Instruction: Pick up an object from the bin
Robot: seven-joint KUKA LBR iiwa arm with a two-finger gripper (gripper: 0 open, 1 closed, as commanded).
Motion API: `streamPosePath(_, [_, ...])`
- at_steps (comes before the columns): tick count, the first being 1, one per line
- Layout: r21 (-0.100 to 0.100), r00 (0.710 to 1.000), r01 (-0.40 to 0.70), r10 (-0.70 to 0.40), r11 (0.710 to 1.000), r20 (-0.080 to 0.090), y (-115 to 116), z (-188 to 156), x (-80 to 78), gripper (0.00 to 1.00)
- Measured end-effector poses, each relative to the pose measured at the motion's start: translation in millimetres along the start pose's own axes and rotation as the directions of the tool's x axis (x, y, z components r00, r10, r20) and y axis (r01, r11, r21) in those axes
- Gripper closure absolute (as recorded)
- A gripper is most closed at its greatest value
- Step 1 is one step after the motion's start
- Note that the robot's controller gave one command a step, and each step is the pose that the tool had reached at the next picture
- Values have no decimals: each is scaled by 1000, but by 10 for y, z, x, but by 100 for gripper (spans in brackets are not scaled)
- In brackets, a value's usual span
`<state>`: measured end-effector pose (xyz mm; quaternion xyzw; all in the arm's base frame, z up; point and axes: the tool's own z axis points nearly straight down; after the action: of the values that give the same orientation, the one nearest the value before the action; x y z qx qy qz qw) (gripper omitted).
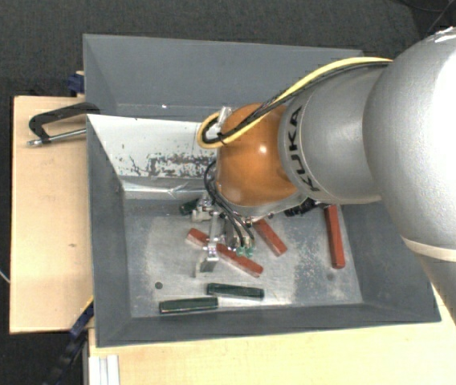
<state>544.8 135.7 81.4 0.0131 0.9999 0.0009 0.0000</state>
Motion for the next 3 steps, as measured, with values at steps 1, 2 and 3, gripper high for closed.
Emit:
streamPosePath(1, [-4,998,63,-63,998,-4,-511,35,-145,100])
streamPosePath(2, [-4,998,63,-63,998,-3,-511,35,-146,100])
streamPosePath(3, [-4,977,213,-213,977,-18,-480,38,-324,100])
